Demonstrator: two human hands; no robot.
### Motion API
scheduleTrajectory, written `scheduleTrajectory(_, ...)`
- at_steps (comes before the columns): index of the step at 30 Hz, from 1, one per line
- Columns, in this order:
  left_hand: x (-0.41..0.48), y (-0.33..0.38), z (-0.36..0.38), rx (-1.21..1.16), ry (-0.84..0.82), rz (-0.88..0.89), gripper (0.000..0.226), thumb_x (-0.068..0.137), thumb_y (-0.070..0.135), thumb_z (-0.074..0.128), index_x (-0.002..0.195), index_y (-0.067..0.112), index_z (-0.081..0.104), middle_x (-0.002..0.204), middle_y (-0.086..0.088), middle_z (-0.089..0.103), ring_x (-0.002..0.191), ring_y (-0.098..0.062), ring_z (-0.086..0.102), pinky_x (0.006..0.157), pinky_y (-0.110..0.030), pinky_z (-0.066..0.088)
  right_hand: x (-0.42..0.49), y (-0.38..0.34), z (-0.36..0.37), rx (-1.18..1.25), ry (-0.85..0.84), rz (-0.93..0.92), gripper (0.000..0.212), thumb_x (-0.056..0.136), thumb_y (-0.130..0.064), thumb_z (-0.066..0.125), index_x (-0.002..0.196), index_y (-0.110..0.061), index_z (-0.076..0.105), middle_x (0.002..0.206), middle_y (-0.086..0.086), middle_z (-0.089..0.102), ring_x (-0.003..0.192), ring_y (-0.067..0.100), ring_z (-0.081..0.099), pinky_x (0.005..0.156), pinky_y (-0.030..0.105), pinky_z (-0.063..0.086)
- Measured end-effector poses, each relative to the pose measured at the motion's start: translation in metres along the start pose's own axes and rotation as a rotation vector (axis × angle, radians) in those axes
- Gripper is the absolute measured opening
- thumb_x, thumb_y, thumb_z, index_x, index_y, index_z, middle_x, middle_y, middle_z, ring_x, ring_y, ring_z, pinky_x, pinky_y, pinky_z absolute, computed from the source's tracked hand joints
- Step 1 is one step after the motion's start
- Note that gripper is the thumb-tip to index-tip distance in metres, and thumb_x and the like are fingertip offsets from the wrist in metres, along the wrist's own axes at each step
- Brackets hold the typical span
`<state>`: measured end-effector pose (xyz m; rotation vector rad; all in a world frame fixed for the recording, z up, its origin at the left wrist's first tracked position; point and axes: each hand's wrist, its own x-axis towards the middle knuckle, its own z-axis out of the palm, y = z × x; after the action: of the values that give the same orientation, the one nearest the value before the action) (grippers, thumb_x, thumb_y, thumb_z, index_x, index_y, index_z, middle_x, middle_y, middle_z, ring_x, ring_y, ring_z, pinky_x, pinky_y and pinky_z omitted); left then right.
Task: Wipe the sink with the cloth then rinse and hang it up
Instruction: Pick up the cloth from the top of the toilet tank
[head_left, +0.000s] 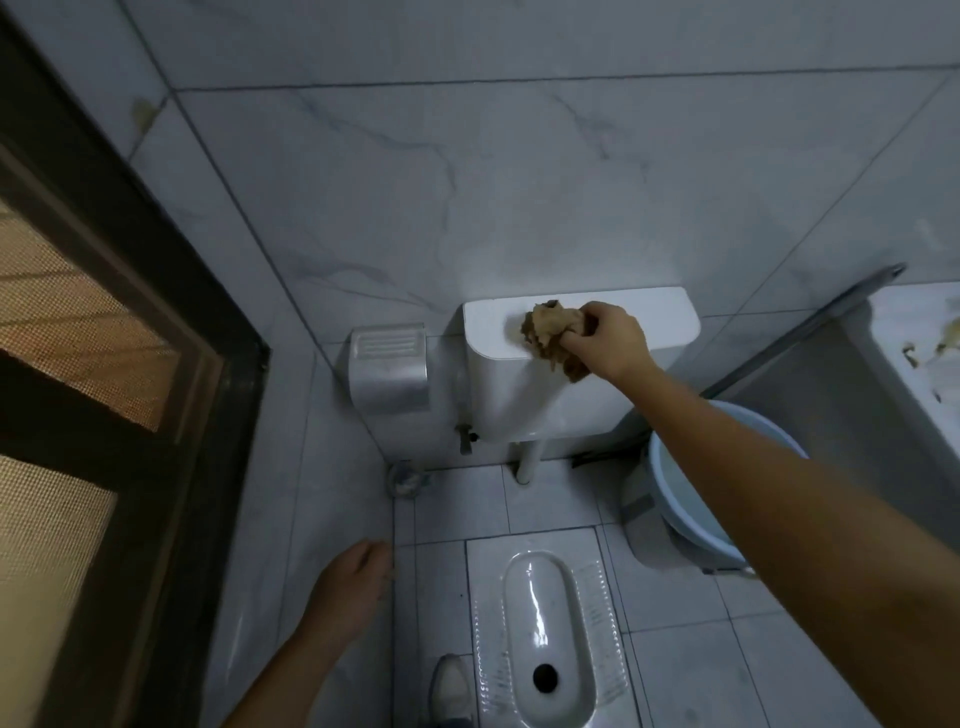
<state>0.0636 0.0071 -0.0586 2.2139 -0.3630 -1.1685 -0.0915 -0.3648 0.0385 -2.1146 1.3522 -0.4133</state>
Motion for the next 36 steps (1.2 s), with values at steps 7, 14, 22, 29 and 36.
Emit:
scheduleTrajectory(7, -0.049, 0.004, 0.014, 0.021, 0.015, 0.075, 0.033, 0.104, 0.028, 0.047, 0.09, 0.007, 0.069, 0.091, -0.011, 0.073, 0.082, -0.027, 0.069, 0.077, -0.034, 0.052, -0.12, 0.016, -0.045, 0.362, -0.041, 0.077, 0.017, 0.084, -0.018, 0.075, 0.096, -0.008, 0.069, 0.088, 0.006, 0.074, 0.079, 0.021, 0.07, 0.072, 0.036, 0.059)
scheduleTrajectory(14, -0.132, -0.039, 0.054, 0.001, 0.003, 0.053, 0.03, 0.105, 0.026, 0.047, 0.087, 0.013, 0.067, 0.093, -0.008, 0.071, 0.078, -0.022, 0.064, 0.068, -0.029, 0.047, -0.308, 0.129, -0.027, 0.495, -0.105, 0.316, 0.012, 0.083, -0.012, 0.078, 0.087, -0.009, 0.067, 0.082, 0.008, 0.074, 0.073, 0.023, 0.07, 0.065, 0.035, 0.058)
scheduleTrajectory(22, -0.197, -0.122, 0.108, 0.12, -0.023, -0.05, 0.04, 0.1, 0.034, 0.048, 0.093, 0.001, 0.069, 0.093, -0.018, 0.074, 0.078, -0.031, 0.067, 0.074, -0.035, 0.052, -0.492, 0.241, -0.011, 0.479, -0.143, 0.643, 0.017, 0.085, -0.013, 0.076, 0.091, -0.002, 0.065, 0.083, 0.014, 0.072, 0.077, 0.029, 0.071, 0.063, 0.035, 0.056)
scheduleTrajectory(29, -0.194, -0.138, 0.125, 0.243, -0.103, -0.081, 0.033, 0.106, 0.03, 0.047, 0.091, 0.009, 0.067, 0.093, -0.016, 0.07, 0.07, -0.024, 0.061, 0.062, -0.029, 0.042, -0.557, 0.266, -0.03, 0.528, 0.0, 0.746, 0.015, 0.084, -0.013, 0.076, 0.09, -0.004, 0.065, 0.082, 0.013, 0.072, 0.067, 0.024, 0.068, 0.054, 0.032, 0.054)
scheduleTrajectory(36, -0.179, -0.101, 0.198, 0.413, -0.329, -0.043, 0.031, 0.103, 0.026, 0.049, 0.085, 0.004, 0.063, 0.078, -0.014, 0.065, 0.063, -0.024, 0.057, 0.058, -0.028, 0.037, -0.649, 0.279, -0.05, 0.546, 0.234, 0.945, 0.016, 0.082, -0.018, 0.077, 0.088, -0.011, 0.064, 0.081, 0.005, 0.07, 0.07, 0.02, 0.068, 0.058, 0.031, 0.056)
